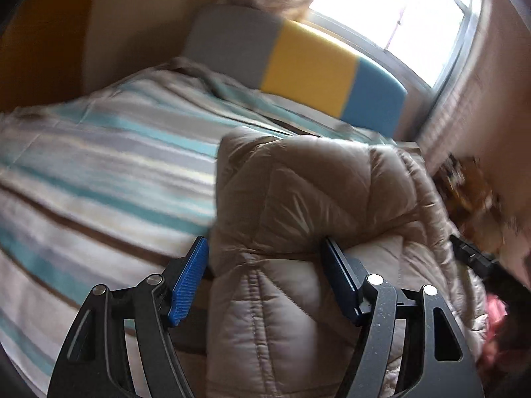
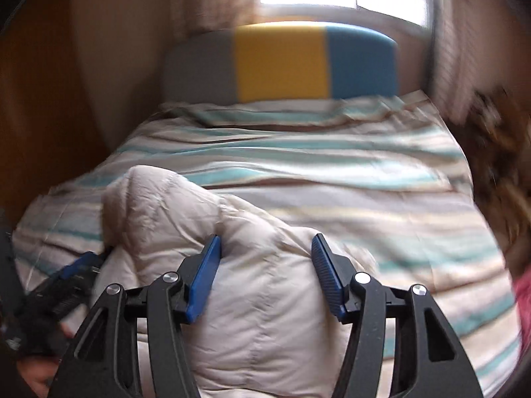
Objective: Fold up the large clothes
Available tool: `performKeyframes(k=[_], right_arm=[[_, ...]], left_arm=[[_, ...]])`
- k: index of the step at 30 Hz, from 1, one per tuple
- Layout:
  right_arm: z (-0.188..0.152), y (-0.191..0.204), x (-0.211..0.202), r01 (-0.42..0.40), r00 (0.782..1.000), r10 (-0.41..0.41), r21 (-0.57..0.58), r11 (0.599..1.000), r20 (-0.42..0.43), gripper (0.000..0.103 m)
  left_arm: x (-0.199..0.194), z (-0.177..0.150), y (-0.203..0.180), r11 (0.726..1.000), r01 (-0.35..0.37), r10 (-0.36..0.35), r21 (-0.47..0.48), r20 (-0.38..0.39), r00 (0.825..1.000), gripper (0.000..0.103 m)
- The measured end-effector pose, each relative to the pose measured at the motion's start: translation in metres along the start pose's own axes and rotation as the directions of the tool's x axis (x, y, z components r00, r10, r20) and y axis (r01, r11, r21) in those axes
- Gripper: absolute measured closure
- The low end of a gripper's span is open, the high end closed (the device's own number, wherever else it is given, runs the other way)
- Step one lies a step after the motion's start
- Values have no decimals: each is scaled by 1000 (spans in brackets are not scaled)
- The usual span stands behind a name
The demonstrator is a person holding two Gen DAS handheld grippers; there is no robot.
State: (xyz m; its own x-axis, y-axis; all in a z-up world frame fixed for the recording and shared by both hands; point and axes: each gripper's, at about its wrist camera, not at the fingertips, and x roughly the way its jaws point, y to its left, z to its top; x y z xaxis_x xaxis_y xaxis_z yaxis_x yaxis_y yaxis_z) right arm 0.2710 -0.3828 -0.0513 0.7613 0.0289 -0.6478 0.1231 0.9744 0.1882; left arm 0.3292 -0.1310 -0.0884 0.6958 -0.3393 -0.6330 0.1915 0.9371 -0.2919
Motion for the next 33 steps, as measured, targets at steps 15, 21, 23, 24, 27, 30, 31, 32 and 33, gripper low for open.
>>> performKeyframes(k=[15,21,23,24,27,30,31,32,33], right_arm=[[-46,-84,43,122,992,-119,137,983,-35,39],[-49,-81,56,123,991,-115,127,984,-68,38],[-49,-76,59,144,988,-137,105,984,-74,38],[-49,-74,60,153,986,-147,95,984,-76,38],[-51,-70,66,170,983,-163,80,982,-88,38],[-51,-69,72,175,981,-167,70,982,-101,38],[-51,-69,74,176,980,-168,69,982,-102,38],[-51,-70,76,177,980,-169,67,982,-102,38],[-51,-70,77,178,980,-171,66,982,-100,38]], left_arm=[[78,-14,-78,971,-99,117,218,-68,991,14],[88,-24,-71,974,-108,117,201,-35,992,14],[92,-26,-67,975,-106,115,194,-36,993,13],[93,-27,-67,975,-107,116,193,-37,993,13],[97,-29,-66,974,-112,122,195,-42,992,13],[101,-30,-65,975,-116,127,192,-48,991,12],[101,-31,-64,975,-117,128,191,-47,991,12],[101,-32,-64,974,-119,130,191,-43,991,12],[102,-33,-64,974,-124,133,190,-38,990,12]])
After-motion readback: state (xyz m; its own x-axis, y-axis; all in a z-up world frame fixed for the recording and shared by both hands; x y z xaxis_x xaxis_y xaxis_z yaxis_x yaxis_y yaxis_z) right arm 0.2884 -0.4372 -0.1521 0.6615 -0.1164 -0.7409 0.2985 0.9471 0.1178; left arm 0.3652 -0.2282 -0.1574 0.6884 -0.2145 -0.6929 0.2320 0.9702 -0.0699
